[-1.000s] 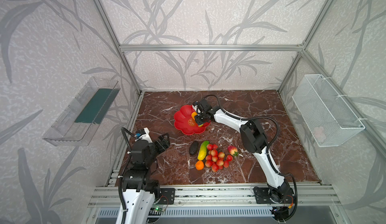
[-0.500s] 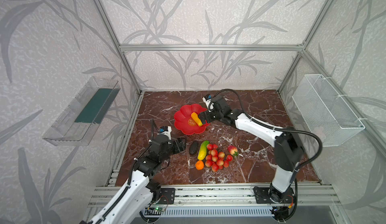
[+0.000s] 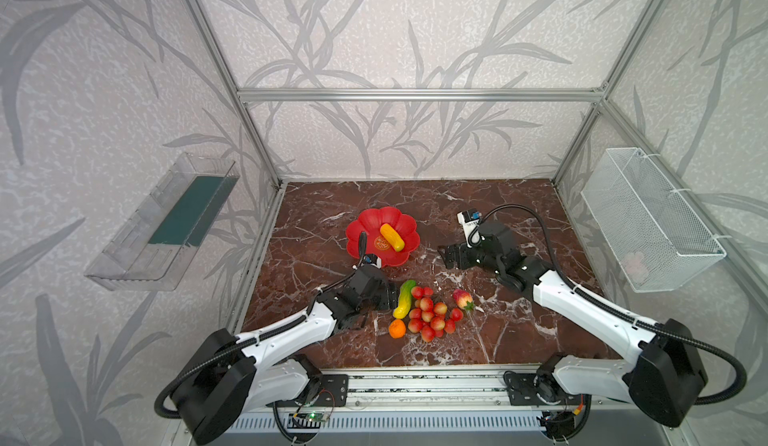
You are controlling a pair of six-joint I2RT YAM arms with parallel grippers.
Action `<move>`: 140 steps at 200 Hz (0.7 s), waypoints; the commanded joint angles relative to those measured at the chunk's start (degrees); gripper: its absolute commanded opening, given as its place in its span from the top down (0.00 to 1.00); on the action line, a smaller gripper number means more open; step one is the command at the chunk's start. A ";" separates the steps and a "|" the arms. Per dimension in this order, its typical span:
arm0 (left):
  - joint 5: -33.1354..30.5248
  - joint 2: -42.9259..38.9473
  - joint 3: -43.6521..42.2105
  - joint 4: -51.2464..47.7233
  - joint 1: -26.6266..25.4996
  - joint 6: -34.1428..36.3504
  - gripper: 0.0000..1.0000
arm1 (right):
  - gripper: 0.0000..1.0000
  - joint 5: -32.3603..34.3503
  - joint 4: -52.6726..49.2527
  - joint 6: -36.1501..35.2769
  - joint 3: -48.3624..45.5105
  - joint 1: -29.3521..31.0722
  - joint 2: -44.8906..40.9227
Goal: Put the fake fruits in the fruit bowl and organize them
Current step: 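Reach the left gripper to the dark avocado while the right arm withdraws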
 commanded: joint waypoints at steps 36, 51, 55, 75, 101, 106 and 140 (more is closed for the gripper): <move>-3.91 8.55 3.10 4.08 -0.18 -0.54 0.26 | 0.01 0.25 -2.38 -0.47 -2.27 -2.25 -8.22; -3.06 10.73 3.90 4.23 -0.16 -0.83 0.32 | 0.01 0.35 -2.43 -0.61 -2.63 -2.44 -8.88; -2.80 11.18 4.05 4.22 -0.20 -0.98 0.35 | 0.01 0.29 -2.42 -0.63 -2.74 -2.48 -9.08; -2.44 11.36 4.20 3.51 -0.19 -1.55 0.47 | 0.01 0.20 -2.64 -0.80 -3.18 -2.79 -9.60; -2.39 4.51 2.88 1.03 -0.30 -1.99 0.51 | 0.01 -0.13 -2.67 -0.89 -3.93 -3.50 -10.20; -2.53 2.44 2.91 -0.10 -0.22 -1.95 0.51 | 0.01 -0.37 -2.58 -0.89 -4.15 -3.67 -10.19; -5.93 -10.15 3.72 -4.93 -0.01 0.34 0.51 | 0.01 -1.20 -2.93 -0.83 -4.87 -4.50 -9.28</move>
